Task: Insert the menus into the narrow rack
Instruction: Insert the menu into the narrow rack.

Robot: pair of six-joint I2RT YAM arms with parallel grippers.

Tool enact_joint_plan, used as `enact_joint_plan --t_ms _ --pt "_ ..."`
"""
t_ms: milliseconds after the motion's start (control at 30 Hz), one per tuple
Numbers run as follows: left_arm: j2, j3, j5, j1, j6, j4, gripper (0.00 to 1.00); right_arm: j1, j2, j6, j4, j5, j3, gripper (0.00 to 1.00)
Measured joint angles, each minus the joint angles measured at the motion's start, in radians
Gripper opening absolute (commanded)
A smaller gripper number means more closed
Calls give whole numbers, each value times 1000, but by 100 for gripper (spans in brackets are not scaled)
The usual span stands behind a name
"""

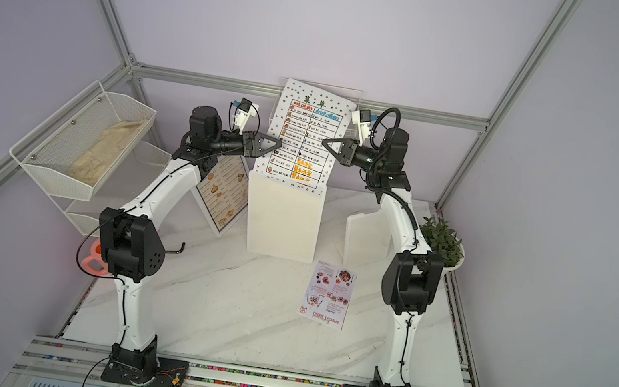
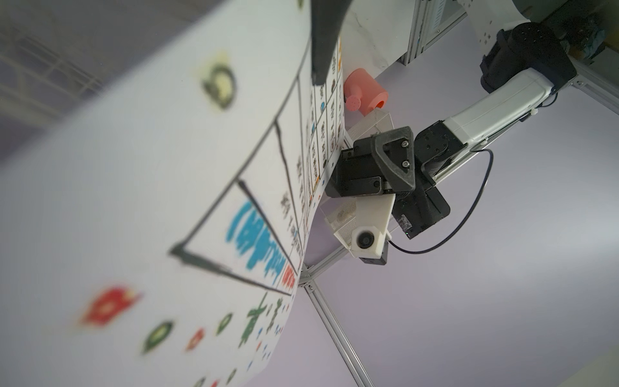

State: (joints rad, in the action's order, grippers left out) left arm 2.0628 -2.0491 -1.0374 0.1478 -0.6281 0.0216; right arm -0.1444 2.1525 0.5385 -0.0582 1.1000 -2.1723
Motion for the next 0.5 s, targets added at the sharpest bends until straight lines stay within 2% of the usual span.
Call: enact_joint_plan --t_ms 500 --pt "0 -21 0 -18 0 8 63 -23 49 -66 85 54 -99 0"
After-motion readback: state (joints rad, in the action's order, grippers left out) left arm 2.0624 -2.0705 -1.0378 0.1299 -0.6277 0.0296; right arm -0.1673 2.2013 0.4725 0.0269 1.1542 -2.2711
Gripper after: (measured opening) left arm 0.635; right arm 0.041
